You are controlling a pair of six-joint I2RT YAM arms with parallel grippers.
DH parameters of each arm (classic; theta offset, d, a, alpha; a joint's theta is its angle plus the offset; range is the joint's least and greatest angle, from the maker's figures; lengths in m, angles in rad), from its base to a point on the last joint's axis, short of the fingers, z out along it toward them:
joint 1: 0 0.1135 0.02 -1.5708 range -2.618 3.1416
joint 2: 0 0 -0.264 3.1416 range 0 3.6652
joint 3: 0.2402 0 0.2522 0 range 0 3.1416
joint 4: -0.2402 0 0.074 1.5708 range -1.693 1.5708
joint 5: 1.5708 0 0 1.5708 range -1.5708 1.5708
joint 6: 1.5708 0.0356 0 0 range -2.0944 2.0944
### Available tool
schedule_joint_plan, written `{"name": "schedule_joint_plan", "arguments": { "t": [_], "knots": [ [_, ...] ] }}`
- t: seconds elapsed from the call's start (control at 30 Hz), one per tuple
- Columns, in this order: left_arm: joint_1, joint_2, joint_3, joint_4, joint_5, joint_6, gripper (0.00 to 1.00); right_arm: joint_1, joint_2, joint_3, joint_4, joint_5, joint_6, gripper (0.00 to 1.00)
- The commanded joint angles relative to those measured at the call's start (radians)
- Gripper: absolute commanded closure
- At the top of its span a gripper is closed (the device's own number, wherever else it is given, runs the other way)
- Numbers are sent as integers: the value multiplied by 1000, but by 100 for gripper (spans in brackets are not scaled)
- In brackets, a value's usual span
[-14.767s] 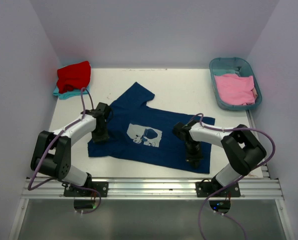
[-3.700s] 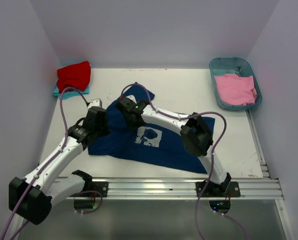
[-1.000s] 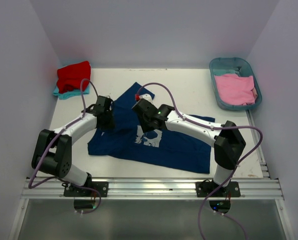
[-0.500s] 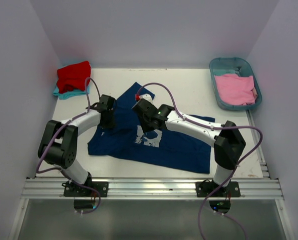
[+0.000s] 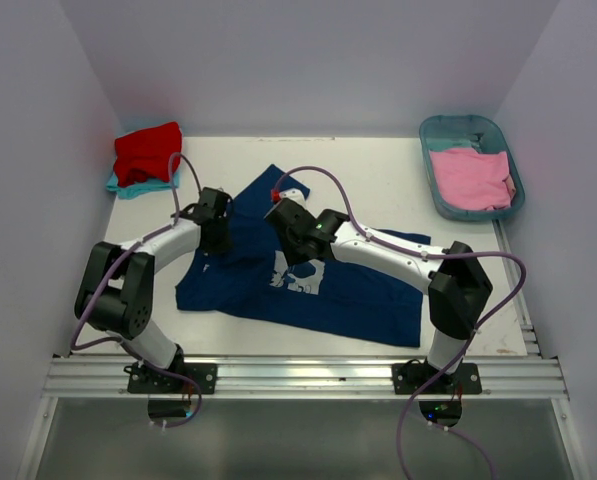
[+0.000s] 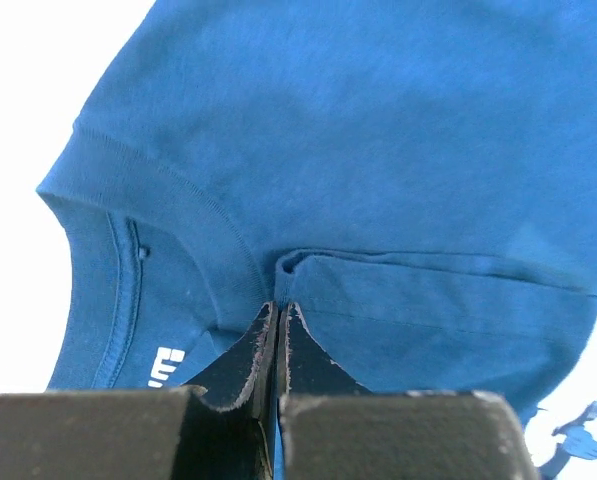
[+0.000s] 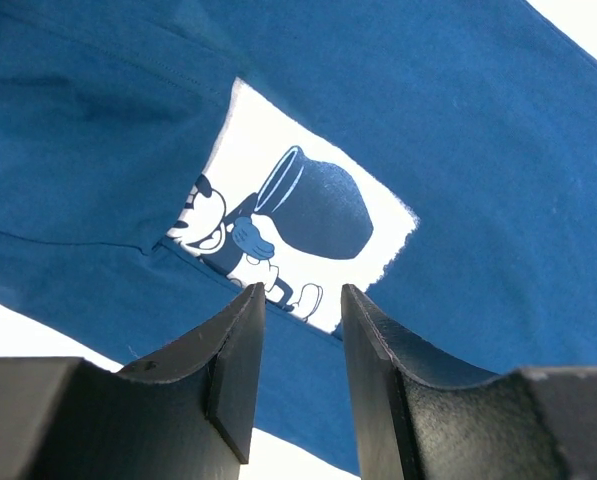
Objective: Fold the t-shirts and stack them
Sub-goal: Fold the flattened tshirt in 1/3 of the way
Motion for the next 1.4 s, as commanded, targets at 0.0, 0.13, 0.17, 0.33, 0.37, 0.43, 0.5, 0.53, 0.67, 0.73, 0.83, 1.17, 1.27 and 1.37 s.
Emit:
{"name": "schedule_joint_plan", "arguments": {
  "t": [0.0,0.13,0.17,0.33,0.37,0.43,0.5,0.53,0.67,0.73,0.83,1.17,1.27,1.37],
  "knots": [
    [3,-57,72,45,14,15,100,0,-20,-5,23,30,-3,60],
    [2,-46,127,29,14,29,100,-2,-19,-5,23,35,-3,60],
    [0,-45,143,28,17,32,100,-2,-19,-5,23,35,-3,60],
    [0,3,193,17,5,60,100,-5,-20,-6,18,40,-3,60],
    [0,12,210,14,1,61,100,-5,-19,-6,18,40,-3,60],
    [0,41,227,0,-12,64,100,-7,-20,-6,17,40,-5,60],
    [0,66,239,-2,-21,64,100,-7,-20,-8,17,40,-5,60],
    [0,75,247,-5,-25,64,100,-7,-20,-8,15,40,-5,60],
    [0,103,259,-52,-67,41,68,-7,-25,-11,11,46,-6,60],
    [0,91,259,-80,-132,17,56,-8,-31,-17,11,50,-3,59],
    [0,34,246,-124,-194,-25,44,-13,-45,-29,12,69,12,58],
    [-61,-230,26,-35,140,32,100,-111,-149,-123,-94,264,237,100],
    [-81,-221,-79,45,241,32,100,-218,-213,-227,-111,236,365,100],
    [-93,-184,-149,119,245,14,100,-307,-262,-327,-75,228,360,100]
  ]
}}
